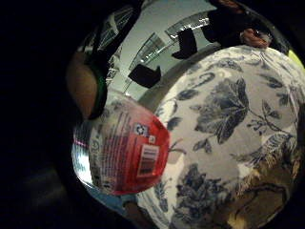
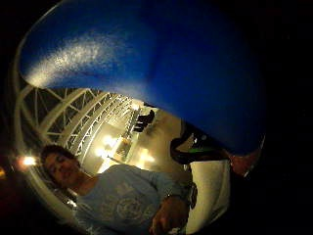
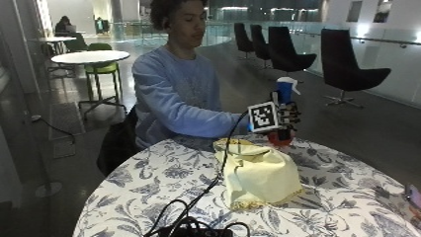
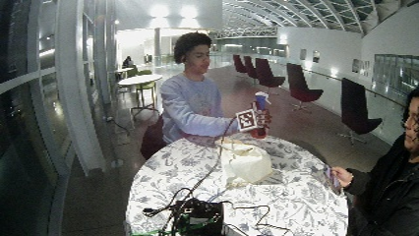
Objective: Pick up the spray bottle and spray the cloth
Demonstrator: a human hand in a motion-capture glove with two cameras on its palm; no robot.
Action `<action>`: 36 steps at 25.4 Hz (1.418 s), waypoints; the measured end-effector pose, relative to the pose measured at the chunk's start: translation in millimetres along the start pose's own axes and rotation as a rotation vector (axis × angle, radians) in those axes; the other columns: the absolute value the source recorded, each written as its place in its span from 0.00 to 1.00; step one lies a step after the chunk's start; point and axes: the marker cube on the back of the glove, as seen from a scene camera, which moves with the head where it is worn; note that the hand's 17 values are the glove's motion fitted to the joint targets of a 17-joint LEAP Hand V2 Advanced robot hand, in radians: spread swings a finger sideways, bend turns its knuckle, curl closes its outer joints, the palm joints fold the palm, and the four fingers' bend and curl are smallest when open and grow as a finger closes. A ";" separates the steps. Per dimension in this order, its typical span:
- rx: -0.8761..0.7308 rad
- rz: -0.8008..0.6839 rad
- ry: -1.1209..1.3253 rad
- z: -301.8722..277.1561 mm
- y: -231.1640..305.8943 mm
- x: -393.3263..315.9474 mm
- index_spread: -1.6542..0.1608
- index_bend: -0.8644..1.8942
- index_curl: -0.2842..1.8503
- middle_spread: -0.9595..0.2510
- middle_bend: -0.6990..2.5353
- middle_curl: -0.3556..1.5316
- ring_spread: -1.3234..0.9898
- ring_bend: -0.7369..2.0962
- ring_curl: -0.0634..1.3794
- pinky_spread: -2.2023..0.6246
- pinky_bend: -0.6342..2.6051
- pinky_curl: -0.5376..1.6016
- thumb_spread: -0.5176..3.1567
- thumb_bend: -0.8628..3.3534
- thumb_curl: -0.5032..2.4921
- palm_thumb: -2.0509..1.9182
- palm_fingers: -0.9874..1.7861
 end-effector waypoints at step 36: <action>0.043 0.098 0.856 -272.1 302.6 -13.5 0.75 0.36 0.29 0.74 0.28 0.41 0.57 0.35 0.29 0.85 0.25 0.42 0.44 0.20 0.32 0.71 0.62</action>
